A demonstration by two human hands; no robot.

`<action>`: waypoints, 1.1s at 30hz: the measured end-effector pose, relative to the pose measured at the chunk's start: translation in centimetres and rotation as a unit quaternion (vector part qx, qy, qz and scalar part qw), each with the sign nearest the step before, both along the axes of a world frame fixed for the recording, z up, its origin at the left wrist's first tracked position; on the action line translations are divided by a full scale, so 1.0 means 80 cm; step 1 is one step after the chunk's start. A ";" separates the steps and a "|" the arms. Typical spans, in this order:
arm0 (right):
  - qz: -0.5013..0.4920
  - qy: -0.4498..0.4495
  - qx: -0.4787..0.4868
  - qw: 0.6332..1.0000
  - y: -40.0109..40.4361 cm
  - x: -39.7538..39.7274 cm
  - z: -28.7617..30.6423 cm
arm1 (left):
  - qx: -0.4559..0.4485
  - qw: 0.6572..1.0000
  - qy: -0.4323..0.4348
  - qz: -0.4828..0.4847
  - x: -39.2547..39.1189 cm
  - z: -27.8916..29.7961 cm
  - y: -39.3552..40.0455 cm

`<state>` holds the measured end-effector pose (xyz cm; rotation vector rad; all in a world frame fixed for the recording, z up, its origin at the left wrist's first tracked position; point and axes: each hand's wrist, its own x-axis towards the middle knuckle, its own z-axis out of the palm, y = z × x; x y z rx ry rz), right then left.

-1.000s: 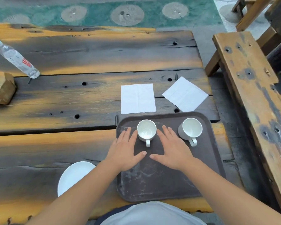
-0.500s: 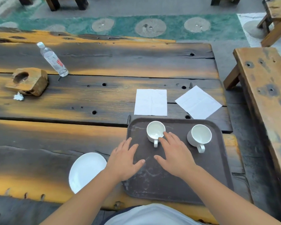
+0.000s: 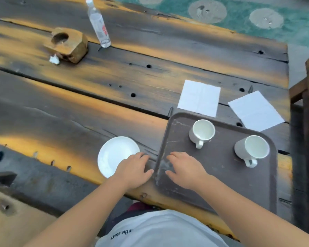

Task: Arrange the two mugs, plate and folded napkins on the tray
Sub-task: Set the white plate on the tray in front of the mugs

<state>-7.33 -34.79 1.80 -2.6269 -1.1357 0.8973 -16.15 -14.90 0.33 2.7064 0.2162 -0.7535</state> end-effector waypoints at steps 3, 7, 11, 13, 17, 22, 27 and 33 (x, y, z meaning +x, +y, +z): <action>0.000 0.034 -0.018 0.999 0.036 -0.008 -0.009 | 0.001 1.000 0.014 0.003 -0.013 -0.009 0.029; -0.019 0.083 -0.037 0.996 0.084 -0.017 -0.024 | 0.007 1.000 0.014 0.011 -0.027 -0.020 0.071; -0.082 0.137 -0.010 0.987 0.128 -0.026 -0.037 | 0.004 0.999 0.013 0.038 -0.040 -0.035 0.115; -0.119 0.161 0.000 0.980 0.147 -0.029 -0.046 | -0.008 0.997 0.015 0.069 -0.044 -0.043 0.136; -0.191 0.176 -0.009 0.966 0.171 -0.036 -0.065 | 0.000 0.996 0.016 0.086 -0.042 -0.055 0.171; -0.264 0.173 -0.042 0.948 0.185 -0.037 -0.079 | -0.018 0.994 0.035 0.105 -0.025 -0.068 0.197; -0.342 0.188 -0.041 0.920 0.196 -0.041 -0.088 | -0.117 0.967 0.044 0.224 -0.009 -0.082 0.212; -0.372 0.188 -0.023 0.909 0.189 -0.038 -0.098 | -0.165 0.944 0.048 0.280 0.000 -0.082 0.232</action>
